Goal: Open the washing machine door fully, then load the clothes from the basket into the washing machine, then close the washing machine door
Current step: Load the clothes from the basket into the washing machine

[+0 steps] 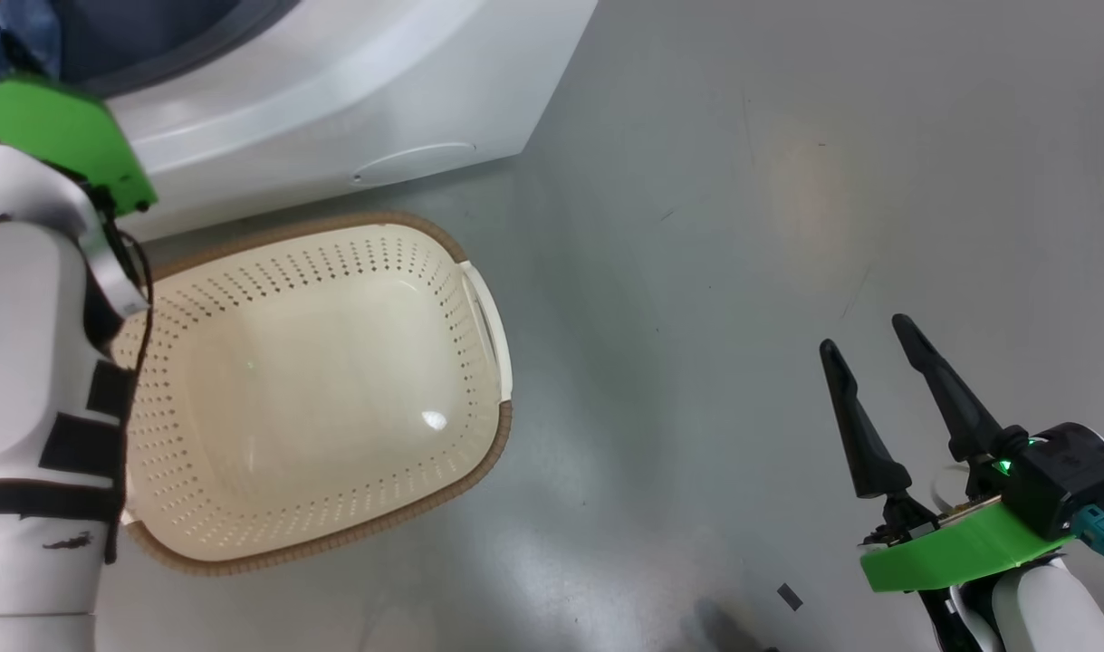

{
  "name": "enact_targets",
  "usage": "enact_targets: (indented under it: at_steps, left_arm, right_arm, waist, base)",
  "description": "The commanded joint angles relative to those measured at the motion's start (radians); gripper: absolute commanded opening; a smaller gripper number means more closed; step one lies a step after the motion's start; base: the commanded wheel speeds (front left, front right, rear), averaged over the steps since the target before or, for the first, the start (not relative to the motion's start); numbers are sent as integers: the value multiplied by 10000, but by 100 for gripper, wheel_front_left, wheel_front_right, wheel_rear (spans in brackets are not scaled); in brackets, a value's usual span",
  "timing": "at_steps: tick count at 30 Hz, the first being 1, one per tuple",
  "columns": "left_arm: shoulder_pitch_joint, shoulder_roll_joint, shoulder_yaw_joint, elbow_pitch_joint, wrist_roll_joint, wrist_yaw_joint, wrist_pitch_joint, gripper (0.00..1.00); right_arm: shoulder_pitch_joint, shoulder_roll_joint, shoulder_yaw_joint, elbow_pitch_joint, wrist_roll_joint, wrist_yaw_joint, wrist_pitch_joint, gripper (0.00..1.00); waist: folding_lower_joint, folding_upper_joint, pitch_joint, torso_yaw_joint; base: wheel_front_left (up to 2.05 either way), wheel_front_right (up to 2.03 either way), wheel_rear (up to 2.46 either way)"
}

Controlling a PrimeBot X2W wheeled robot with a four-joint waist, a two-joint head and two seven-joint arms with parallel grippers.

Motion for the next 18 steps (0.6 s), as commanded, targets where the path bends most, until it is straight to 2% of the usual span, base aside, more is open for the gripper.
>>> enact_targets:
  at_steps: [1,18]
  left_arm:
    - [-246,408,255,-150,-33,-5,63,100]
    - [-1201,479,252,1644,-402,-521,-352,100]
  right_arm:
    - [241,-190,215,-171,114,16,-49,100]
    - [496,-430,360,-155,91,16,-49,100]
  waist:
    - [0,-1,-6,-8]
    - [0,-1,10,-283]
  base:
    - [0,0,0]
    - [0,0,0]
